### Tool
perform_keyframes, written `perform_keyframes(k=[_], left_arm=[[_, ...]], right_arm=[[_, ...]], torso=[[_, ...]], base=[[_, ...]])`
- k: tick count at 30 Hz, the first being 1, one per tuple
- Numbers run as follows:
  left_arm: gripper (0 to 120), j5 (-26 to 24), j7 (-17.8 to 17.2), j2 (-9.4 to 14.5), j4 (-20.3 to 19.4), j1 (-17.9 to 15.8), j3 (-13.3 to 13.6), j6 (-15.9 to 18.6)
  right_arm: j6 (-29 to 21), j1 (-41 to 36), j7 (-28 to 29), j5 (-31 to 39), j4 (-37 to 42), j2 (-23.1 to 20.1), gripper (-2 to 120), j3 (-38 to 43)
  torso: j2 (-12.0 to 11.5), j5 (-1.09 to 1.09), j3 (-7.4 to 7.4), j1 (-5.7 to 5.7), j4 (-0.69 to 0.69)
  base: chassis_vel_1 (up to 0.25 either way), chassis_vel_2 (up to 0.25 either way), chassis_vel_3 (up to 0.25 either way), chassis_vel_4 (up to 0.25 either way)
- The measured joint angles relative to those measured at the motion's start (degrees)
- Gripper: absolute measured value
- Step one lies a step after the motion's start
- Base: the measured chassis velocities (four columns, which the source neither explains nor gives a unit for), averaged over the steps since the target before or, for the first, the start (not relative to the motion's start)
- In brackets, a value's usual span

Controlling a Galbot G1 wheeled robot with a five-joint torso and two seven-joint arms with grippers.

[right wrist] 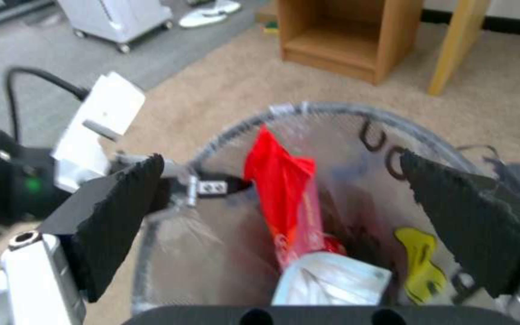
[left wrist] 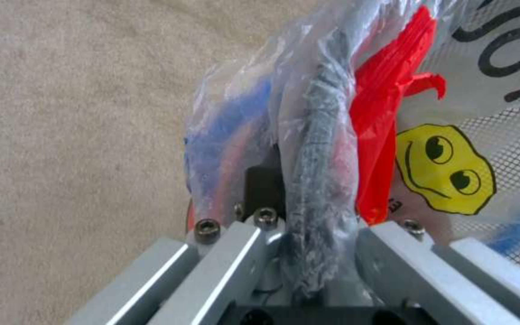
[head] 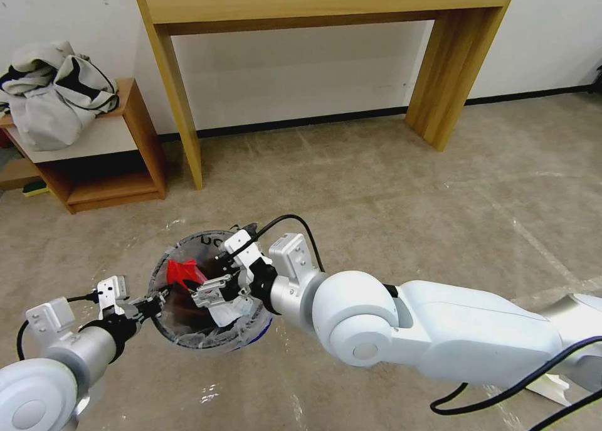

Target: Pick up the trash bin and place the garbage on the floor into it.

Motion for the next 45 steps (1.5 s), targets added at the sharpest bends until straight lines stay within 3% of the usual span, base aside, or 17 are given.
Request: perform_keyframes(k=[13,16,23,45], left_arm=[[1,0.28,0.01,-0.01,0.13,0.19,-0.23,0.00],[1,0.37,0.01,-0.04,0.15,0.48,-0.60,0.00],[1,0.40,0.01,-0.21,-0.06,0.85,-1.18,0.00],[1,0.90,-0.15,-1.34,-0.35,1.41,-3.68,-0.22]], right_arm=[[10.35,-3.29,-9.58,-3.42,-0.18,-1.44,100,6.27],[18.54,-6.38,-16.66,-4.74,-0.96,-2.82,100,12.54],[25.43,-12.43,-24.45,-6.55,-2.08,-4.76,100,23.06],[31.86,-33.59,-30.68,-19.56,-4.96,-9.41,100,56.27]], torso=[[0.00,0.00,0.00,0.00,0.00],[0.00,0.01,0.00,0.00,0.00],[0.00,0.01,0.00,0.00,0.00],[0.00,0.00,0.00,0.00,0.00]], base=[[0.000,0.000,0.000,0.000],[0.000,0.000,0.000,0.000],[0.000,0.000,0.000,0.000],[0.000,0.000,0.000,0.000]])
